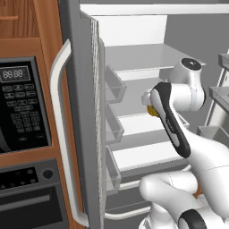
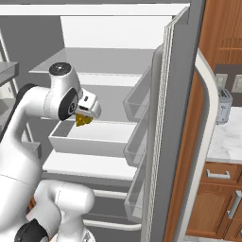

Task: Retrieve the sausage and cheese from the fridge and place them on the cutting board on the counter.

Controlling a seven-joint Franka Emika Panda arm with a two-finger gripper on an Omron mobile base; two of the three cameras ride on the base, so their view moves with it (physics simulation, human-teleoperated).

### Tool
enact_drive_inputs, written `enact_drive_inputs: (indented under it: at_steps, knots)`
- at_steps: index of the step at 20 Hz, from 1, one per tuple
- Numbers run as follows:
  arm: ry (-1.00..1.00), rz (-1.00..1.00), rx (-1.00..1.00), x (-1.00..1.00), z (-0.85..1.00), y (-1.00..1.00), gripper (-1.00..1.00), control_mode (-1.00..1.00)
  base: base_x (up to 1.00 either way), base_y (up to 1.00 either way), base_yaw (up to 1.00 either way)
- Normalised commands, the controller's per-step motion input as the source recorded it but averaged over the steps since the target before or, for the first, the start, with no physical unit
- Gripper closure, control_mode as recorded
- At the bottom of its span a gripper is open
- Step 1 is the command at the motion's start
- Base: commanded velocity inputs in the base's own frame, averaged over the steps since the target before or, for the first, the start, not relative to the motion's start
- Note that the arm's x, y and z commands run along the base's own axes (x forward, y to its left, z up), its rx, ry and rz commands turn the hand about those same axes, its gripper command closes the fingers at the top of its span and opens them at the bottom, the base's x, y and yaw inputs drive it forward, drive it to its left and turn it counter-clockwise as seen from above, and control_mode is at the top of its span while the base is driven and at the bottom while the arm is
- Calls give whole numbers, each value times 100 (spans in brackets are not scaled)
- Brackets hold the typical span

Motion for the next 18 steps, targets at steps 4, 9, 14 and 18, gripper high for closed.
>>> enact_drive_inputs:
  at_steps: [4,9,14,18]
  knots:
    - [8,0,-1,-4,-34,2,100,-100,0,0,0]
    - [0,0,0,0,0,0,100,-100,0,0,0]
    - [0,0,0,0,0,0,100,-100,0,0,0]
    - [0,0,0,0,0,0,100,-100,0,0,0]
